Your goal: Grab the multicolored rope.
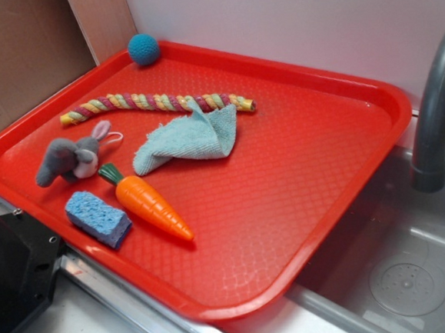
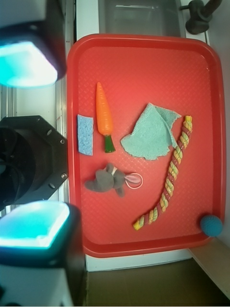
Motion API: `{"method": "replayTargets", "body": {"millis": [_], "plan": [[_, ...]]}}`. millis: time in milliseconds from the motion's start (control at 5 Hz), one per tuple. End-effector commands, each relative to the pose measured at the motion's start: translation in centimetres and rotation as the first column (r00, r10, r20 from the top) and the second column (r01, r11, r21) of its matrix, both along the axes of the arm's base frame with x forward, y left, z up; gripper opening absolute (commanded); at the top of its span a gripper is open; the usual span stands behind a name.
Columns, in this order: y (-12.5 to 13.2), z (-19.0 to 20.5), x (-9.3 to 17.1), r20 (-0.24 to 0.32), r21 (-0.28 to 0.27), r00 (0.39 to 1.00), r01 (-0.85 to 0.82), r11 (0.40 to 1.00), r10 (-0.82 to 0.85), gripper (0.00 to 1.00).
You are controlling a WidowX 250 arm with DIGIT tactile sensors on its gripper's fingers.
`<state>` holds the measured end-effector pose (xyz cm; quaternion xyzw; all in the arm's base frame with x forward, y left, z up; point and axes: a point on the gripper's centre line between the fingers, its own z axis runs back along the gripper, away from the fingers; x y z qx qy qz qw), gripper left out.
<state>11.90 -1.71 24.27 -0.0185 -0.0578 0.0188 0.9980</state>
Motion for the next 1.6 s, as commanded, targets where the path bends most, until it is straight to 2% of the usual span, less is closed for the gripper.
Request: {"method": "replayTargets", "body": {"millis": [0,400,600,800,1000,1200,1400], "plan": [[0.0,0.0,0.0,0.000,0.000,1.000,0.000,1.000,0.000,1.00],[3.6,-2.5,2.4,0.053,0.031,0.977,0.206,0.978,-0.208,1.00],[5.5,-4.5,4.4,0.079,0.042,0.904,0.418,0.907,-0.420,1.00],[6.6,-6.6,6.9,0.139,0.024,0.782,0.611,0.791,-0.608,1.00],[7.0,-8.2,8.7,0.175,0.071,0.656,0.736,0.674,-0.734,1.00],[7.5,-9.8,10.3,0.159,0.133,0.566,0.800,0.585,-0.809,1.00],[7.9,-11.8,11.7,0.152,0.164,0.479,0.851,0.499,-0.865,1.00]]}}
